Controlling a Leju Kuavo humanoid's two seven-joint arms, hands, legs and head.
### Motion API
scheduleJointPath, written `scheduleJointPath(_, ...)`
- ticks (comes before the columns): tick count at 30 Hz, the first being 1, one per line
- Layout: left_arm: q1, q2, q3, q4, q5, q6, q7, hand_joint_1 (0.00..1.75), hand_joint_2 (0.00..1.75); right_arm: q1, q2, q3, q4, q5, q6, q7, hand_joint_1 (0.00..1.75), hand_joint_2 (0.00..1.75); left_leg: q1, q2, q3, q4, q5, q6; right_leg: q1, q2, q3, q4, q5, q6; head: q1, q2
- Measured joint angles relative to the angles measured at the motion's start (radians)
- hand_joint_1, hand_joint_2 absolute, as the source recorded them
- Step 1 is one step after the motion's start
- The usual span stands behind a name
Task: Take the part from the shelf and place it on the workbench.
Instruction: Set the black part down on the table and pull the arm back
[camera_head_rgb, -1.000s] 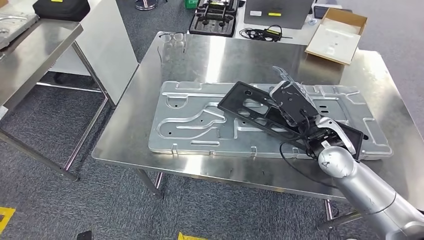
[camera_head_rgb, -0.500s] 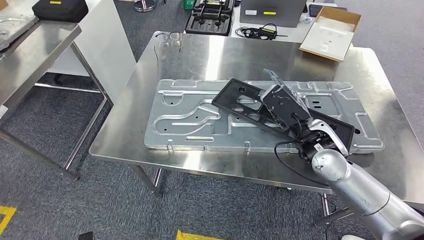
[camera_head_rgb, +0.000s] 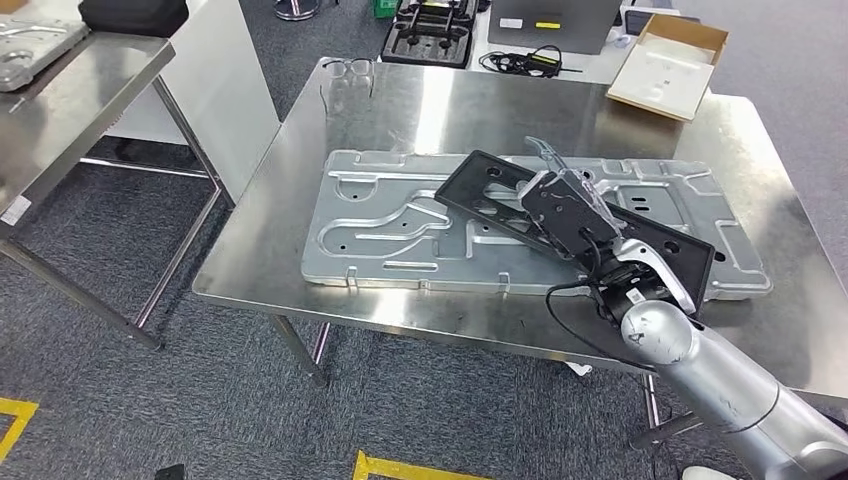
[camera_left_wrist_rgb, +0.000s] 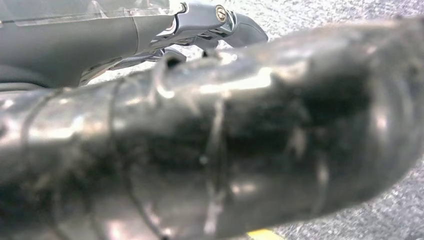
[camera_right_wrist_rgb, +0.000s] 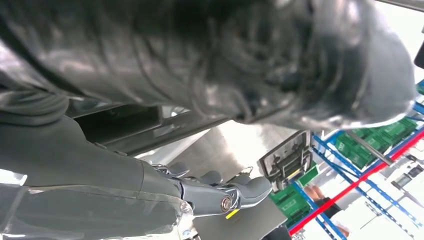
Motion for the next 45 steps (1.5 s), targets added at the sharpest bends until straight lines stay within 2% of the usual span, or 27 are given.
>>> scheduleJointPath(3, 0.000, -0.001, 0.001, 0.000, -0.003, 0.000, 0.000, 0.00, 0.00, -0.001, 0.001, 0.002, 0.000, 0.000, 0.000, 0.000, 0.00, 0.00, 0.000, -0.001, -0.009, 0.001, 0.007, -0.016, 0.003, 0.002, -0.007, -0.008, 0.007, -0.017, 0.000, 0.000)
scheduleJointPath(4, 0.000, -0.002, 0.001, 0.000, -0.004, 0.001, 0.000, 0.00, 0.00, -0.001, 0.001, 0.002, 0.000, 0.000, 0.001, 0.000, 0.00, 0.00, 0.001, -0.001, -0.013, 0.007, 0.001, -0.022, 0.002, 0.002, -0.009, -0.010, 0.012, -0.024, 0.000, 0.000)
scheduleJointPath(6, 0.000, -0.002, 0.001, 0.000, -0.005, 0.001, 0.000, 0.00, 0.00, -0.002, 0.003, 0.004, 0.000, 0.000, 0.001, 0.000, 0.00, 0.00, 0.003, -0.001, -0.039, 0.066, -0.047, -0.032, -0.001, -0.001, -0.016, -0.014, 0.021, -0.038, -0.003, 0.000)
scheduleJointPath(8, 0.000, -0.003, 0.001, 0.000, -0.006, 0.001, 0.000, 0.00, 0.00, -0.002, 0.004, 0.006, 0.000, 0.000, 0.001, 0.000, 0.00, 0.00, 0.005, 0.000, -0.086, 0.186, -0.119, -0.039, 0.000, -0.002, -0.027, -0.013, 0.029, -0.045, -0.005, 0.000)
scheduleJointPath(9, 0.000, -0.003, 0.001, 0.000, -0.006, 0.001, 0.000, 0.00, 0.00, -0.002, 0.004, 0.007, 0.000, 0.000, 0.001, 0.000, 0.00, 0.00, 0.006, 0.000, -0.105, 0.237, -0.143, -0.040, 0.002, -0.002, -0.034, -0.013, 0.033, -0.046, -0.005, 0.000)
scheduleJointPath(10, 0.001, -0.004, 0.001, 0.000, -0.006, 0.001, 0.000, 0.00, 0.00, -0.002, 0.004, 0.008, 0.000, 0.000, 0.001, 0.000, 0.00, 0.00, 0.006, 0.000, -0.109, 0.261, -0.149, -0.039, 0.004, -0.001, -0.040, -0.012, 0.037, -0.046, -0.005, 0.000)
scheduleJointPath(11, 0.001, -0.004, 0.001, 0.000, -0.006, 0.001, 0.000, 0.00, 0.00, -0.001, 0.004, 0.009, 0.000, 0.000, 0.001, 0.000, 0.00, 0.00, 0.005, 0.000, -0.096, 0.250, -0.139, -0.035, 0.006, -0.001, -0.046, -0.012, 0.041, -0.045, -0.005, 0.000)
scheduleJointPath(13, 0.000, -0.004, 0.001, 0.000, -0.006, 0.001, 0.000, 0.00, 0.00, -0.001, 0.005, 0.011, 0.000, 0.000, 0.001, 0.000, 0.00, 0.00, 0.000, -0.001, -0.019, 0.130, -0.092, -0.020, 0.009, -0.001, -0.053, -0.012, 0.048, -0.043, -0.005, 0.000)
scheduleJointPath(15, -0.002, -0.003, 0.001, 0.000, -0.007, 0.001, 0.000, 0.00, 0.00, -0.002, 0.005, 0.012, 0.000, 0.001, 0.001, -0.003, 0.00, 0.00, -0.007, 0.000, 0.045, 0.021, -0.064, -0.006, 0.011, -0.001, -0.057, -0.012, 0.055, -0.036, -0.004, 0.000)
scheduleJointPath(16, -0.003, -0.002, 0.001, 0.000, -0.008, 0.001, 0.000, 0.00, 0.00, -0.003, 0.005, 0.012, 0.000, 0.002, 0.000, -0.004, 0.00, 0.00, -0.011, 0.001, 0.056, -0.003, -0.061, -0.001, 0.010, -0.002, -0.058, -0.013, 0.059, -0.031, -0.004, 0.000)
scheduleJointPath(19, -0.003, -0.004, 0.001, 0.000, -0.009, 0.000, -0.001, 0.00, 0.00, -0.004, 0.007, 0.015, 0.000, 0.005, -0.001, -0.008, 0.00, 0.00, -0.011, 0.002, 0.055, -0.017, -0.043, 0.008, 0.009, -0.003, -0.058, -0.017, 0.067, -0.014, -0.004, 0.000)
scheduleJointPath(21, -0.001, -0.005, 0.001, 0.000, -0.009, 0.000, -0.001, 0.00, 0.00, -0.006, 0.006, 0.015, 0.000, 0.006, -0.002, -0.009, 0.00, 0.00, -0.005, 0.006, 0.057, -0.035, -0.024, 0.018, 0.013, -0.001, -0.070, 0.013, 0.036, -0.005, -0.001, 0.000)
scheduleJointPath(24, -0.002, -0.006, 0.001, 0.000, -0.009, 0.000, -0.002, 0.00, 0.00, -0.005, 0.006, 0.016, 0.001, 0.006, -0.002, -0.009, 0.00, 0.00, -0.004, 0.008, 0.041, -0.037, -0.008, 0.024, 0.013, 0.001, -0.136, 0.194, -0.076, 0.001, 0.003, 0.000)
scheduleJointPath(25, -0.001, -0.006, 0.001, 0.000, -0.009, 0.000, -0.003, 0.00, 0.00, -0.003, 0.006, 0.016, 0.002, 0.006, -0.002, -0.010, 0.00, 0.00, -0.004, 0.008, 0.033, -0.033, -0.006, 0.024, 0.012, 0.001, -0.151, 0.244, -0.097, 0.002, 0.003, 0.000)
scheduleJointPath(26, 0.000, -0.007, 0.001, 0.000, -0.008, 0.000, -0.004, 0.00, 0.00, -0.001, 0.006, 0.017, 0.003, 0.005, -0.001, -0.010, 0.00, 0.00, -0.004, 0.008, 0.027, -0.029, -0.004, 0.023, 0.010, 0.000, -0.147, 0.254, -0.097, 0.003, 0.003, 0.000)
scheduleJointPath(27, 0.000, -0.007, 0.001, 0.000, -0.008, 0.000, -0.004, 0.00, 0.00, -0.001, 0.006, 0.017, 0.004, 0.005, -0.001, -0.011, 0.00, 0.00, -0.003, 0.008, 0.022, -0.025, -0.003, 0.022, 0.007, 0.000, -0.122, 0.222, -0.077, 0.004, 0.003, 0.000)
scheduleJointPath(29, 0.000, -0.009, 0.001, 0.000, -0.006, 0.000, -0.005, 0.00, 0.00, -0.002, 0.006, 0.017, 0.005, 0.004, -0.001, -0.013, 0.00, 0.00, -0.003, 0.008, 0.014, -0.014, -0.003, 0.019, 0.003, -0.001, -0.044, 0.097, -0.029, 0.004, 0.003, 0.000)
scheduleJointPath(30, -0.001, -0.009, 0.001, 0.000, -0.006, 0.000, -0.006, 0.00, 0.00, -0.003, 0.007, 0.017, 0.005, 0.004, 0.000, -0.014, 0.00, 0.00, -0.005, 0.007, 0.008, -0.006, -0.003, 0.014, 0.003, -0.001, -0.014, 0.040, -0.014, 0.001, 0.002, 0.000)
scheduleJointPath(31, -0.001, -0.010, 0.001, 0.000, -0.006, 0.000, -0.006, 0.00, 0.00, -0.005, 0.007, 0.017, 0.006, 0.003, 0.001, -0.014, 0.00, 0.00, -0.006, 0.007, 0.003, -0.001, -0.003, 0.009, 0.004, 0.000, 0.000, 0.008, -0.008, -0.003, 0.002, 0.000)
scheduleJointPath(35, 0.000, -0.010, 0.002, 0.000, -0.002, 0.001, -0.007, 0.00, 0.00, -0.007, 0.008, 0.017, 0.008, -0.003, 0.007, -0.016, 0.00, 0.00, -0.008, 0.006, -0.013, 0.010, -0.003, -0.014, 0.004, 0.002, -0.005, -0.011, 0.006, -0.027, 0.001, 0.000)
scheduleJointPath(37, 0.000, -0.010, 0.002, 0.000, 0.000, 0.001, -0.007, 0.00, 0.00, -0.010, 0.008, 0.017, 0.008, -0.004, 0.011, -0.016, 0.00, 0.00, -0.006, 0.005, -0.039, 0.069, -0.050, -0.026, 0.001, -0.001, -0.012, -0.015, 0.016, -0.040, -0.002, 0.000)
scheduleJointPath(38, 0.000, -0.011, 0.002, 0.000, 0.001, 0.001, -0.008, 0.00, 0.00, -0.010, 0.008, 0.017, 0.008, -0.005, 0.013, -0.017, 0.00, 0.00, -0.003, 0.005, -0.062, 0.128, -0.088, -0.031, 0.001, -0.001, -0.017, -0.015, 0.020, -0.044, -0.003, 0.000)
scheduleJointPath(40, 0.000, -0.011, 0.002, 0.000, 0.002, 0.001, -0.008, 0.00, 0.00, -0.011, 0.008, 0.017, 0.008, -0.005, 0.014, -0.017, 0.00, 0.00, -0.001, 0.005, -0.109, 0.250, -0.148, -0.036, 0.003, -0.002, -0.030, -0.014, 0.029, -0.047, -0.004, 0.000)
scheduleJointPath(41, 0.001, -0.012, 0.002, 0.000, 0.003, 0.001, -0.008, 0.00, 0.00, -0.011, 0.008, 0.017, 0.008, -0.005, 0.014, -0.018, 0.00, 0.00, 0.000, 0.005, -0.116, 0.280, -0.157, -0.036, 0.004, -0.002, -0.036, -0.014, 0.033, -0.047, -0.004, 0.000)
scheduleJointPath(42, 0.001, -0.012, 0.002, 0.000, 0.003, 0.001, -0.008, 0.00, 0.00, -0.011, 0.008, 0.017, 0.008, -0.005, 0.014, -0.018, 0.00, 0.00, 0.000, 0.005, -0.104, 0.271, -0.147, -0.034, 0.006, -0.001, -0.042, -0.013, 0.037, -0.046, -0.004, 0.000)
scheduleJointPath(43, 0.001, -0.013, 0.002, 0.000, 0.003, 0.001, -0.008, 0.00, 0.00, -0.011, 0.008, 0.017, 0.008, -0.005, 0.014, -0.019, 0.00, 0.00, -0.001, 0.004, -0.071, 0.223, -0.122, -0.030, 0.007, -0.001, -0.047, -0.012, 0.041, -0.045, -0.004, 0.000)
scheduleJointPath(45, 0.000, -0.013, 0.002, 0.000, 0.003, 0.001, -0.008, 0.00, 0.00, -0.011, 0.008, 0.017, 0.008, -0.005, 0.014, -0.021, 0.00, 0.00, -0.005, 0.003, 0.015, 0.081, -0.073, -0.016, 0.010, -0.001, -0.052, -0.012, 0.048, -0.040, -0.003, 0.000)
